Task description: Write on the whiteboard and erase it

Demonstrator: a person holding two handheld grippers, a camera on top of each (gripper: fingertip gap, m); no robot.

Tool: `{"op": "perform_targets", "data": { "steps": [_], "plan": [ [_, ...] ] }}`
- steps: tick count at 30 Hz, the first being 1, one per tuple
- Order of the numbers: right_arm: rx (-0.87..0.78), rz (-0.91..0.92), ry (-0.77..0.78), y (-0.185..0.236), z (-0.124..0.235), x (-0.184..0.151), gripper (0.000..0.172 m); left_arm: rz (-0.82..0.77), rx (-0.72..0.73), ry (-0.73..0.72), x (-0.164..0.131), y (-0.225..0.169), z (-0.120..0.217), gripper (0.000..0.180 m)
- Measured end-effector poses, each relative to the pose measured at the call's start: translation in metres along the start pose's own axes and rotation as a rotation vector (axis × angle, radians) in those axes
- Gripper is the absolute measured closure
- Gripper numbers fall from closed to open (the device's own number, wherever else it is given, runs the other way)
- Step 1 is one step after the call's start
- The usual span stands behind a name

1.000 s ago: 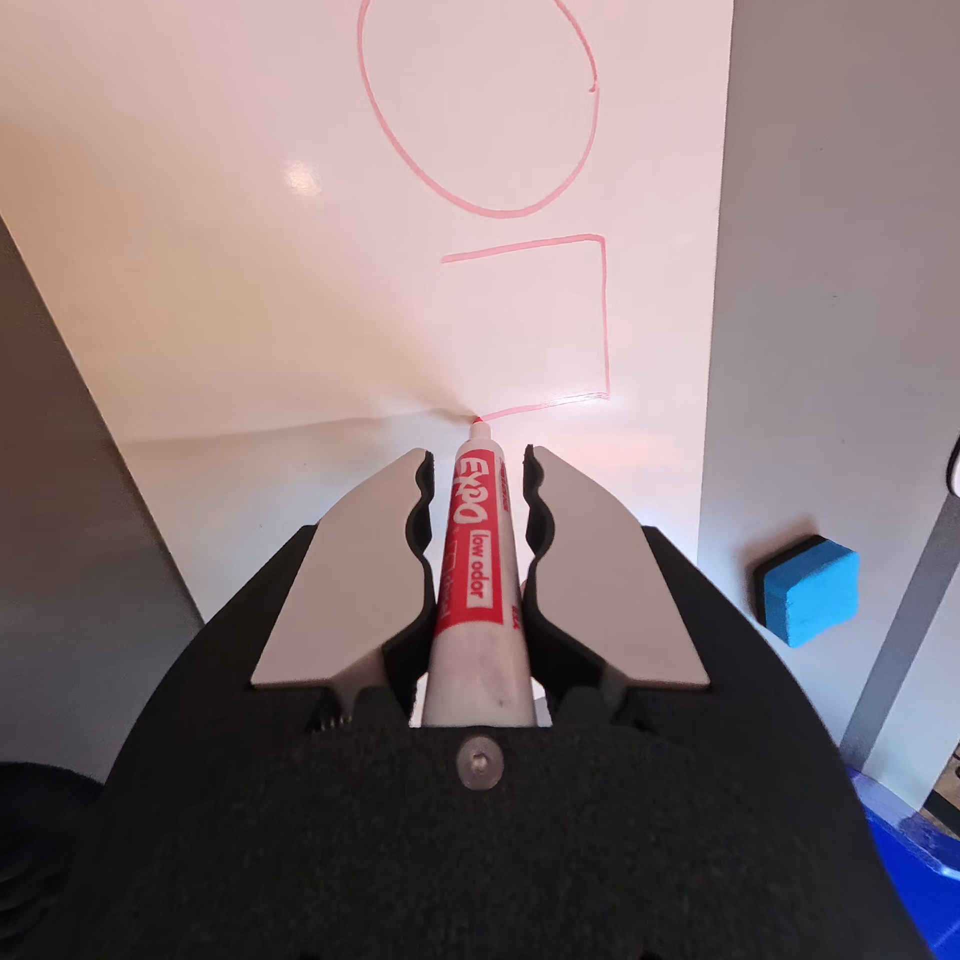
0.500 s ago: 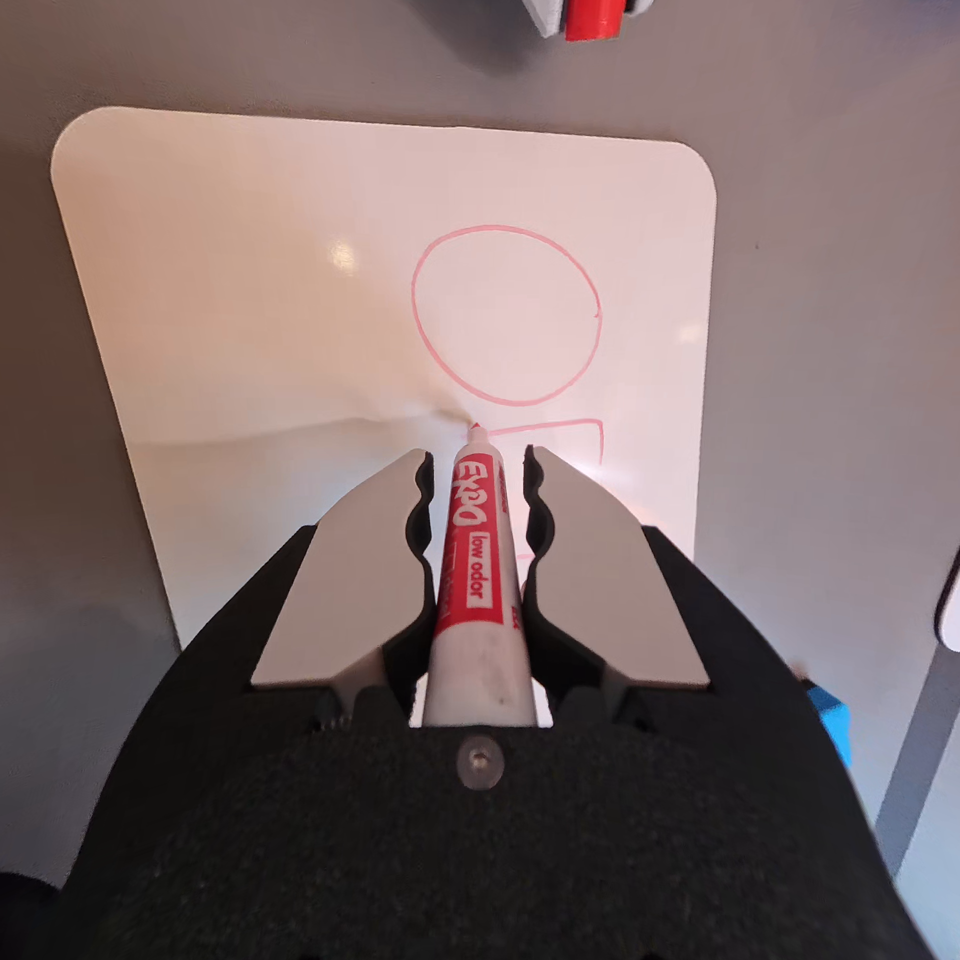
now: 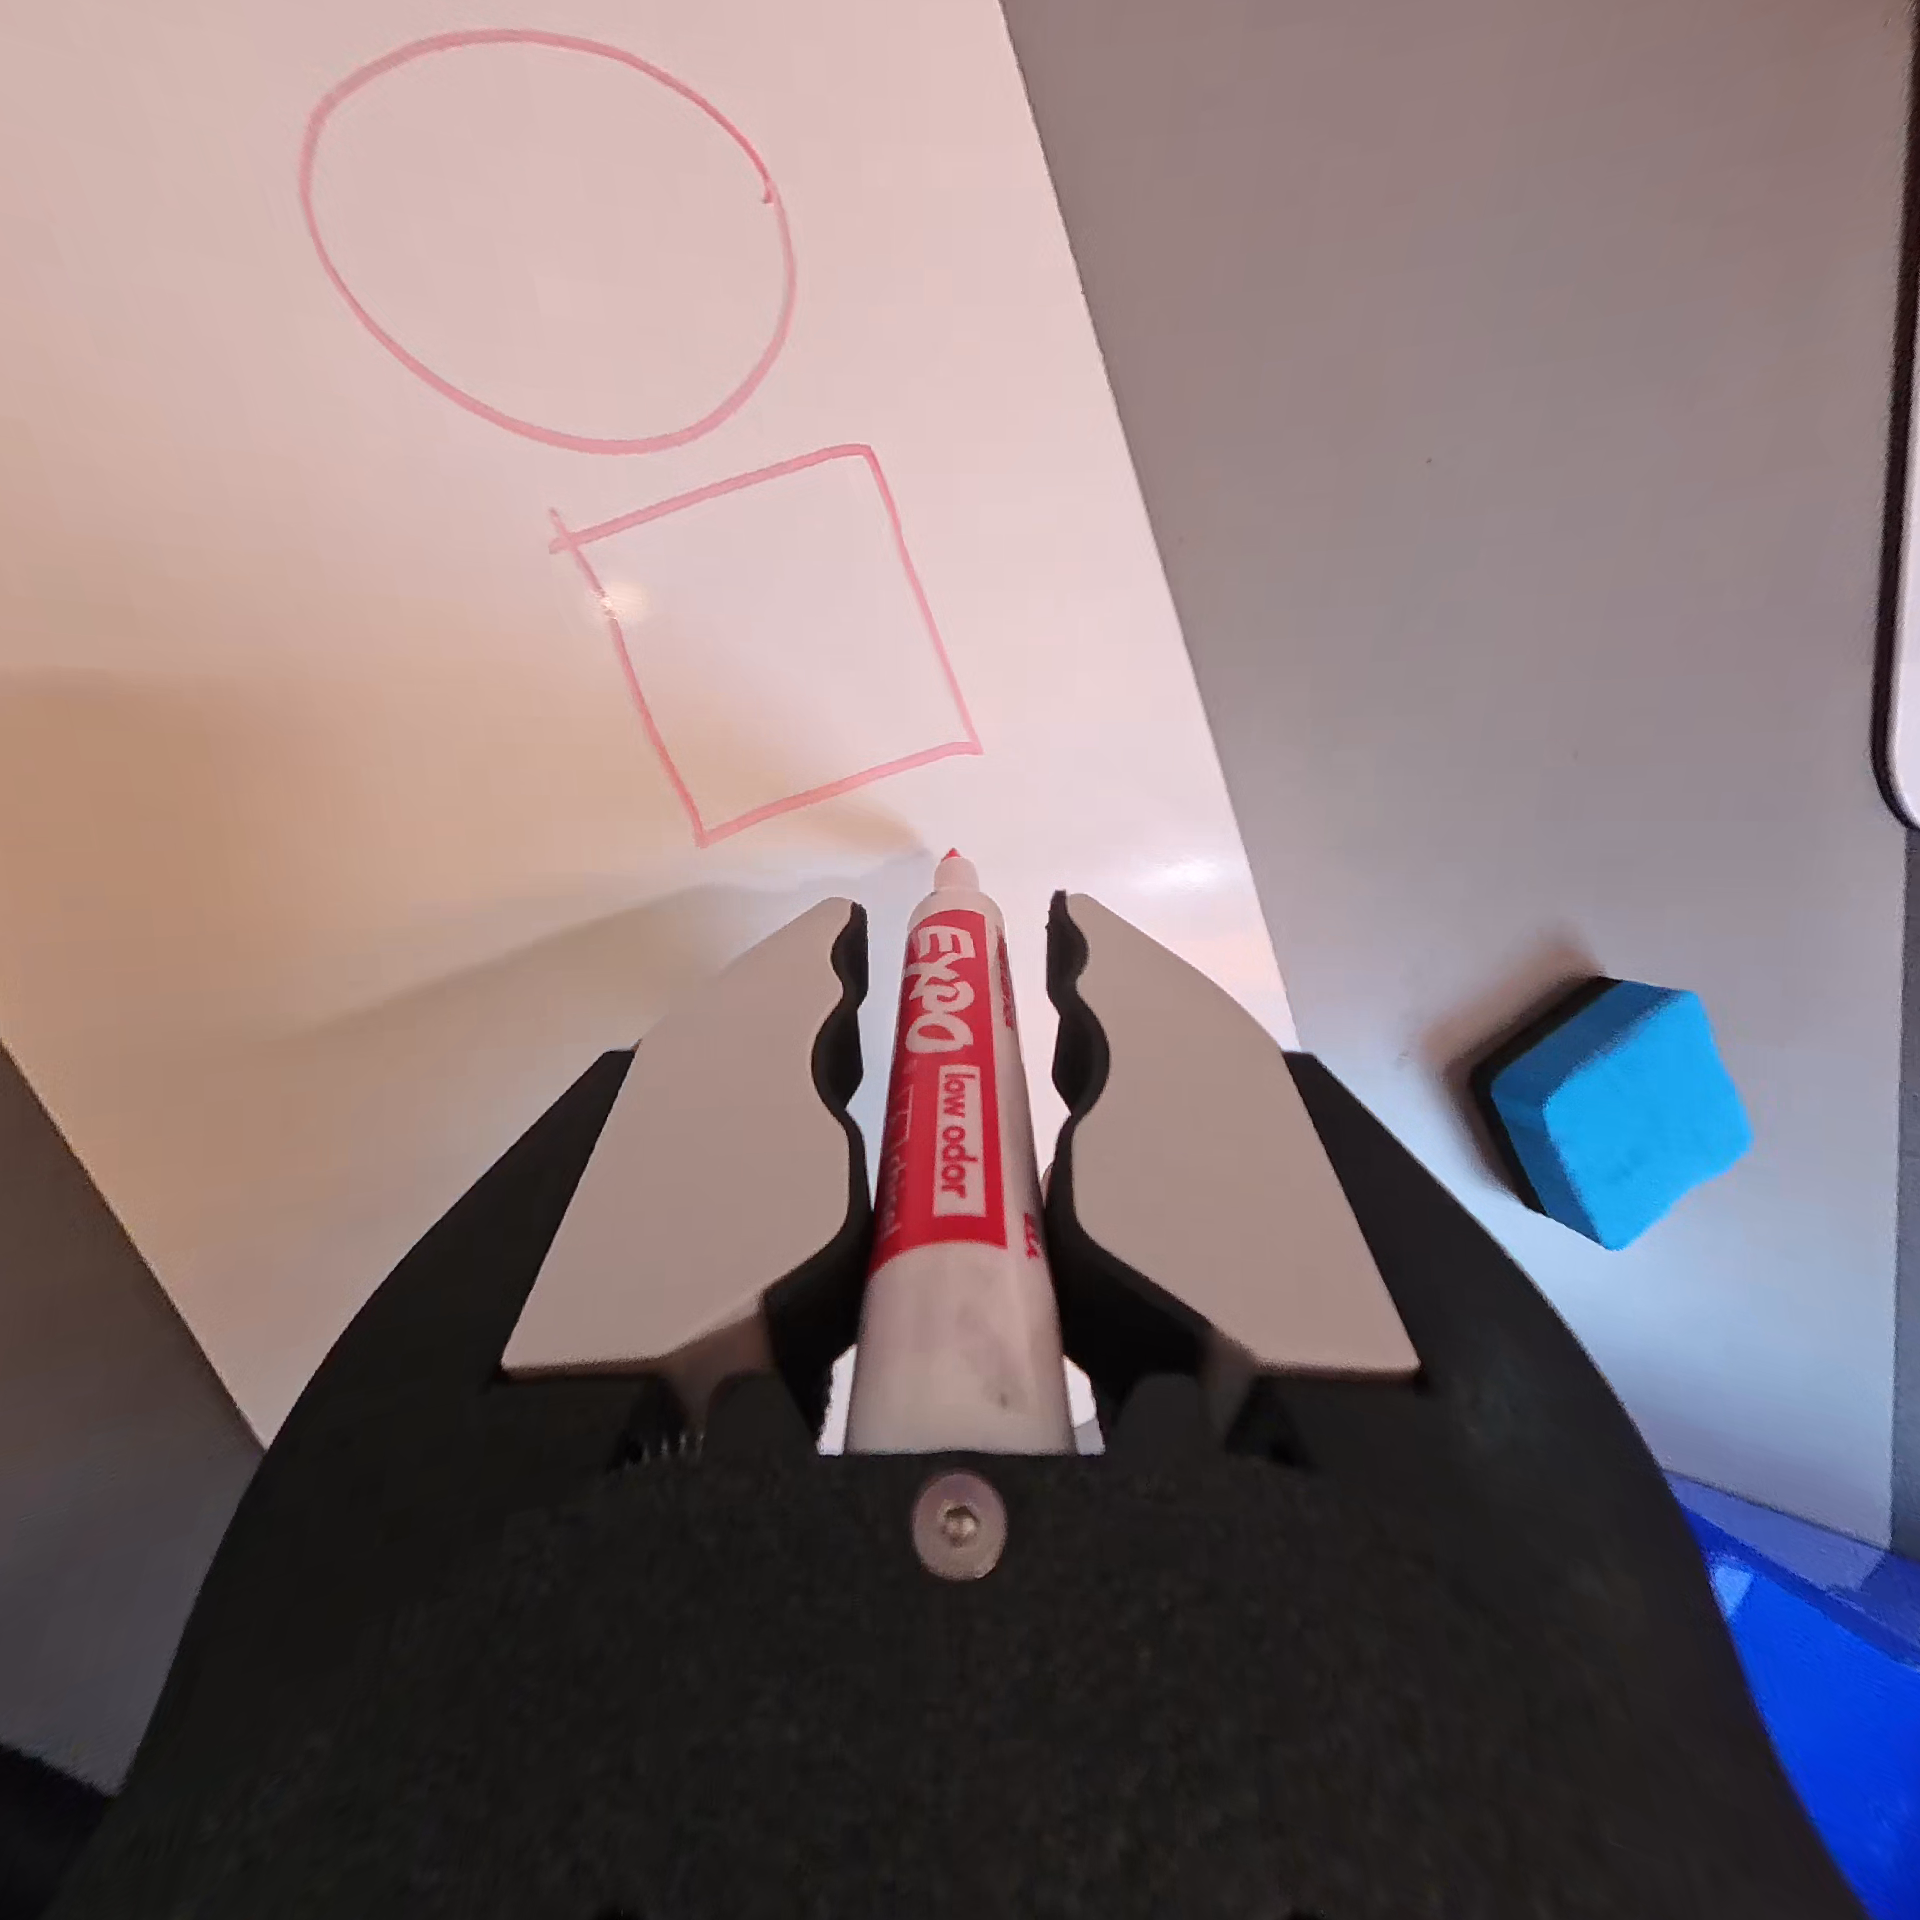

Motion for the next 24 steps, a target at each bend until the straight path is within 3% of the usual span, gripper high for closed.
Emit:
{"op": "perform_targets", "data": {
  "steps": [8, 17, 24],
  "plan": [
    [0.024, 0.021, 0.041, 0.009, -0.003, -0.004, 0.136, 0.009, -0.009, -0.004, 0.0, 0.0, 0.0, 0.16],
    [-0.031, -0.02, 0.099, 0.0, 0.011, -0.038, 0.136, 0.007, -0.01, 0.002, 0.0, 0.0, 0.0, 0.16],
    [-0.043, -0.016, 0.041, -0.004, 0.009, -0.021, 0.136, 0.008, -0.006, 0.004, 0.0, 0.0, -0.001, 0.16]
  ]
}}
Point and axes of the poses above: each gripper's, where its closed fingertips meet, z back along the fingers, x out of its top, y = z × x across the jaws, the point moved 1 cm from there along z, back along the fingers, and after that the axes turned 2 degrees about -x, right-handed, at the moved point
